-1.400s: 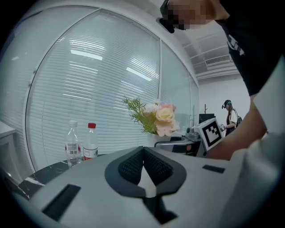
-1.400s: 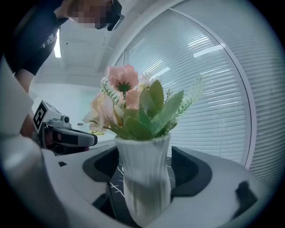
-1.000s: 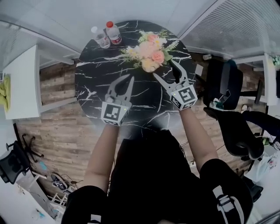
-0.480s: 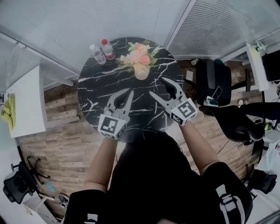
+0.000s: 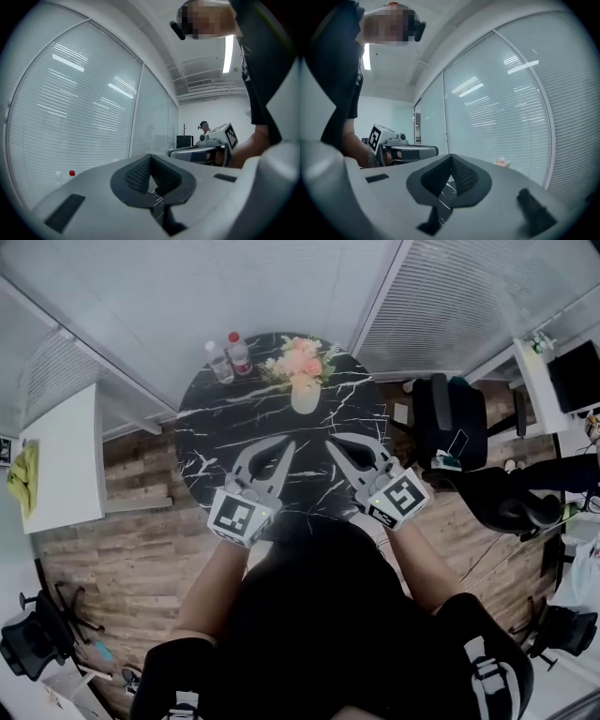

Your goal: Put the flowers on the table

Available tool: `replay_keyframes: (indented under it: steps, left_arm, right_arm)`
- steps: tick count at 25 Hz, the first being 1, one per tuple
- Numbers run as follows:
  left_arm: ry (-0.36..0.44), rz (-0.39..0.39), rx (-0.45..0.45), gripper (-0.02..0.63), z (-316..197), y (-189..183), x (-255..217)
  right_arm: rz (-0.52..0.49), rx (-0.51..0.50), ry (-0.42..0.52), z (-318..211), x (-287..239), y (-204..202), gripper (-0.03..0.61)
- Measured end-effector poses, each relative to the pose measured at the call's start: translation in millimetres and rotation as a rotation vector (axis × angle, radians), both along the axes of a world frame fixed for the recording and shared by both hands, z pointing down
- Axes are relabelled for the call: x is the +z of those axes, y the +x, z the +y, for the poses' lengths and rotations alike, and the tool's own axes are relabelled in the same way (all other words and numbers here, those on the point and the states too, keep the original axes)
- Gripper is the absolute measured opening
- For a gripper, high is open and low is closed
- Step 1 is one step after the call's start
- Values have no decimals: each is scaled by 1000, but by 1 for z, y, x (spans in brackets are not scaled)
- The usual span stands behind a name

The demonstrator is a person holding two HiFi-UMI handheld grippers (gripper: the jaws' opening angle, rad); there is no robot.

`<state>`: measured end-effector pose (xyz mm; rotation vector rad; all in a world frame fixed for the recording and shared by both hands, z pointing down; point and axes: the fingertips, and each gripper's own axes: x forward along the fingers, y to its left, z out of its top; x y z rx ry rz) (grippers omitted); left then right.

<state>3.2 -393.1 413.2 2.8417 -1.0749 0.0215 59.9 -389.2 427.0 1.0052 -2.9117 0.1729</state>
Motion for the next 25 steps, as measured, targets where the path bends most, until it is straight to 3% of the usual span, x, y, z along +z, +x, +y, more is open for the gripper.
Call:
replay_keyframes:
  steps: [7, 25]
  left_arm:
    - [12, -19, 20, 11, 19, -1, -11]
    - [19, -37, 55, 11, 34, 3, -14]
  right_arm:
    - [5, -3, 58, 15, -28, -7, 20]
    - [22, 3, 52, 31, -22, -11, 20]
